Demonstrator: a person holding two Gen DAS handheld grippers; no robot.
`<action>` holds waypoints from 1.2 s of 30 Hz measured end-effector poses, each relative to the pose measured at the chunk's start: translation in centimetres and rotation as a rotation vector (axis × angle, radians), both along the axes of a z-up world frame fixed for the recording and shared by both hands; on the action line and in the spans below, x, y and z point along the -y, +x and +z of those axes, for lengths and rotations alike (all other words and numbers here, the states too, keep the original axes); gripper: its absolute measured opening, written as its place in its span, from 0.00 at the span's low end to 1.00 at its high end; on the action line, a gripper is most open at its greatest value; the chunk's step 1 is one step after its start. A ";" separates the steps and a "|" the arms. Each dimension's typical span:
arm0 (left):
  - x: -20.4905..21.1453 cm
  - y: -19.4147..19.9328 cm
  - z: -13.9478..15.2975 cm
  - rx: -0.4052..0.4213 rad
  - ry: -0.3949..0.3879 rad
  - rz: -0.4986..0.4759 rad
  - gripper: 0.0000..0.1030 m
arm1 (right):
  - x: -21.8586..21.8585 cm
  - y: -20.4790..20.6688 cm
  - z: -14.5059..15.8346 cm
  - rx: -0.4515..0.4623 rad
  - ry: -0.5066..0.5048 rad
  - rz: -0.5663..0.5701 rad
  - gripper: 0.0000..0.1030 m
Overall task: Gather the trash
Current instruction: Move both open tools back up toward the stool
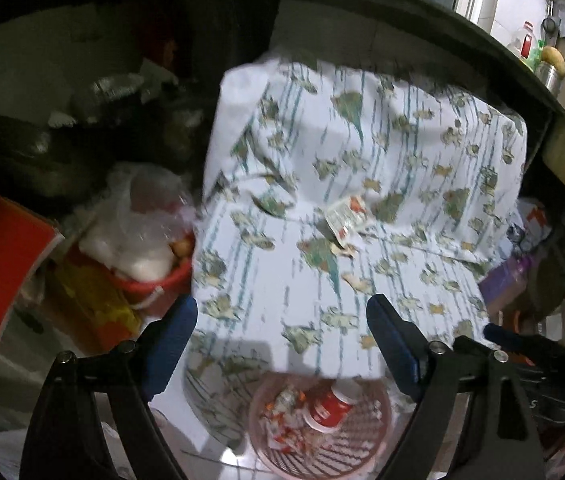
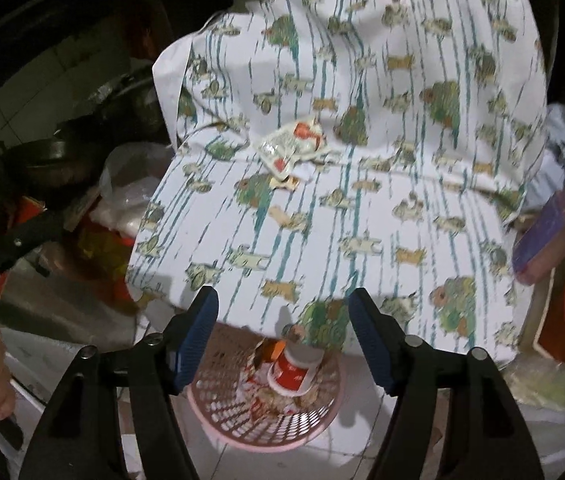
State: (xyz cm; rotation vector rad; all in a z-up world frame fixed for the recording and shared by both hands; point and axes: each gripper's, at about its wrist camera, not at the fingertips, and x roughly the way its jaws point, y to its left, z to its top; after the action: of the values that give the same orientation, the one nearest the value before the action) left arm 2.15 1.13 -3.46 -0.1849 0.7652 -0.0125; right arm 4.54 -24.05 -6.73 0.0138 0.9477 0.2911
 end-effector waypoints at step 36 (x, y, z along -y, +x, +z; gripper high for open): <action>0.5 -2.6 2.9 0.206 0.130 0.057 1.00 | 2.4 -1.4 3.6 0.181 -0.030 -0.137 0.92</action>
State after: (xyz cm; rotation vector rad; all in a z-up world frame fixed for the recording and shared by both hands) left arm -0.49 0.67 -0.53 -0.0796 0.5526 0.0711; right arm 3.10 -26.48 -3.11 0.0245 0.7670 0.1492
